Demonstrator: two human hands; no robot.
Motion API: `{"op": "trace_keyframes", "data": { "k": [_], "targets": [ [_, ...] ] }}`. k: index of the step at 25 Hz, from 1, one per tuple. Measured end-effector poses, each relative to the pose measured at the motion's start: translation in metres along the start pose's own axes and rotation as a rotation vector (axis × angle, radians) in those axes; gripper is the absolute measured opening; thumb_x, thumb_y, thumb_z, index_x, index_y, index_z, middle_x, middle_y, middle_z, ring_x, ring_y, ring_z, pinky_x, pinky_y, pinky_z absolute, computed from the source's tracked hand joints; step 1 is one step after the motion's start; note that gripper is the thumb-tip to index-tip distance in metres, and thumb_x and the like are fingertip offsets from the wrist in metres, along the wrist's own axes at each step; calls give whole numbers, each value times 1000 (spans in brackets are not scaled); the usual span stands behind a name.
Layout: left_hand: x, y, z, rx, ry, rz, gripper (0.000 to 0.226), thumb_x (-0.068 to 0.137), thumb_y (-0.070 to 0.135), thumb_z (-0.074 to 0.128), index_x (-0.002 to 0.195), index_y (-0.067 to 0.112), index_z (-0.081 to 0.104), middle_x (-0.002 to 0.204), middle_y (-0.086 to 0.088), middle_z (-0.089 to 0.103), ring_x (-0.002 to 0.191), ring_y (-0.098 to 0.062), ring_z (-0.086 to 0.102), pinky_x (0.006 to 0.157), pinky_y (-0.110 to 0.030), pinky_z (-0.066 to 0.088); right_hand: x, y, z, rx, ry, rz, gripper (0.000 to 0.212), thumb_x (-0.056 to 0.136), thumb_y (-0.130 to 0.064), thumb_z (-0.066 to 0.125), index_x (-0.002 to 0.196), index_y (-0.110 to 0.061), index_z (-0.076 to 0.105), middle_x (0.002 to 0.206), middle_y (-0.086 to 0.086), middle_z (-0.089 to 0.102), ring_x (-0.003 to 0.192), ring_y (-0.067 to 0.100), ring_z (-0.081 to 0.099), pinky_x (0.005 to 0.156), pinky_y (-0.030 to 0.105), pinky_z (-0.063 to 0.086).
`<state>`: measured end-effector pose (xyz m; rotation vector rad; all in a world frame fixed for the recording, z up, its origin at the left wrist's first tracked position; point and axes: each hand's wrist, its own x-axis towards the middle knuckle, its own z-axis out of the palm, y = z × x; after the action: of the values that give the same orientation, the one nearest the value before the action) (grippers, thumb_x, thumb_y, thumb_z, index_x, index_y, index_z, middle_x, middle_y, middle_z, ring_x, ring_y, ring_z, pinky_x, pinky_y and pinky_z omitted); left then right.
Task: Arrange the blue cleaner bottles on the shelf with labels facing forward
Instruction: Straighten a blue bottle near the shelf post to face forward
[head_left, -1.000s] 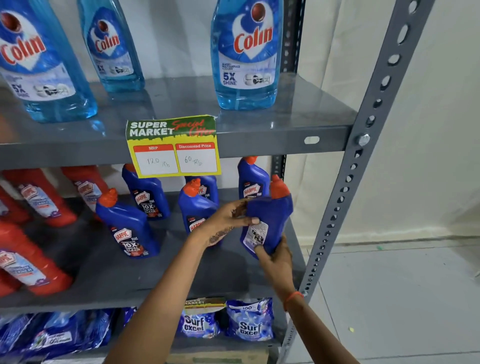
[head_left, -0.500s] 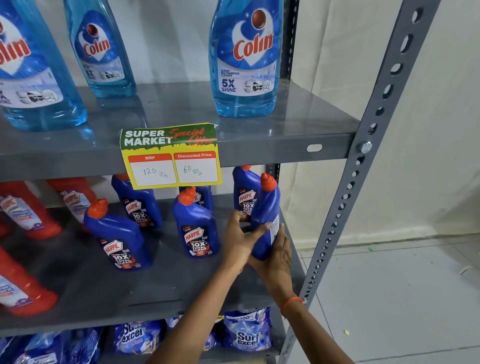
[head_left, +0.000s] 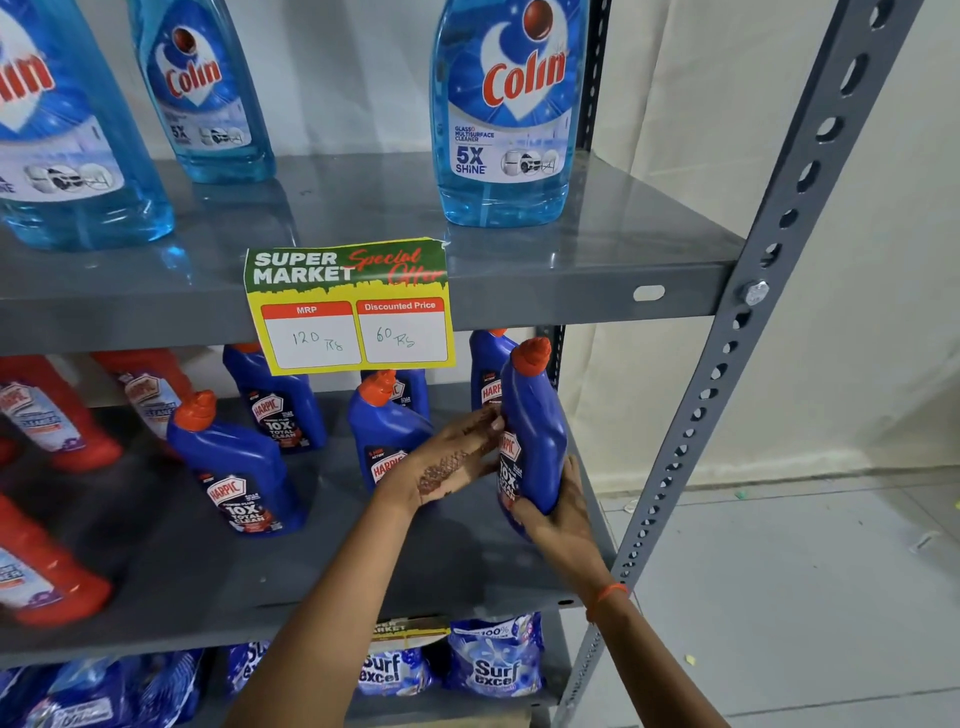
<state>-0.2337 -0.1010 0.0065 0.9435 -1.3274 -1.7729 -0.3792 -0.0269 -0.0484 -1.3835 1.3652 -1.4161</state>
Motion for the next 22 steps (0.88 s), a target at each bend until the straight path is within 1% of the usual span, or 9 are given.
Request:
{"op": "trace_keyframes", "data": {
  "k": [2,3,6,8,10,12,15,19,22],
  "targets": [
    [4,-6,-4,-90,-122,55,27,86,20,53,112,16,59,100,8,73,100,-7,65,76,-25,56,5,-1,-3,-9,-22,2,52,69,-29,68,112,-33,41,111,13,55,96,29,57,83,43,54],
    [7,-11,-5,-104,-113,82,28,87,21,53,114,23,59,107,9,71,105,-9,63,78,-31,56,9,-1,-3,-15,-4,15,53,71,-20,69,113,-34,39,111,11,55,97,27,57,85,42,53],
    [13,-30,2,-101,59,169,28,88,21,57,115,28,56,110,11,69,109,-14,62,78,-36,57,22,4,2,-26,85,65,56,77,9,59,117,-24,38,106,6,53,95,20,54,89,39,51],
    [16,-42,9,-103,166,241,32,88,17,58,119,24,54,108,10,70,107,-15,63,82,-31,57,29,6,7,0,108,104,54,77,15,54,123,-10,39,110,9,52,102,22,53,94,39,49],
    [16,-50,14,-55,252,292,36,86,15,61,119,25,52,109,11,69,106,-13,63,84,-24,55,35,11,9,27,104,142,55,77,18,49,127,-3,37,115,17,54,108,27,53,99,44,47],
    [15,-55,13,-22,303,301,37,85,14,62,118,26,51,112,7,65,106,-10,63,85,-23,54,38,17,11,18,92,171,53,79,18,47,127,-2,38,117,22,56,109,32,55,98,47,48],
    [15,-63,8,-18,334,315,34,83,14,65,113,24,54,113,4,65,105,-9,63,86,-25,54,36,27,14,32,86,197,48,83,14,45,126,-6,41,112,16,58,103,25,56,93,38,48],
    [8,-88,8,58,341,248,27,81,19,68,103,30,59,103,10,69,96,-5,66,74,-11,51,37,41,16,21,143,259,38,84,12,45,119,-3,48,102,14,60,95,25,56,86,38,49],
    [5,-104,3,135,331,162,29,81,19,68,107,28,57,106,6,67,95,1,63,72,-5,48,36,45,14,-43,152,305,37,82,11,44,116,-2,52,100,13,61,92,25,56,81,35,47]
  ]
}}
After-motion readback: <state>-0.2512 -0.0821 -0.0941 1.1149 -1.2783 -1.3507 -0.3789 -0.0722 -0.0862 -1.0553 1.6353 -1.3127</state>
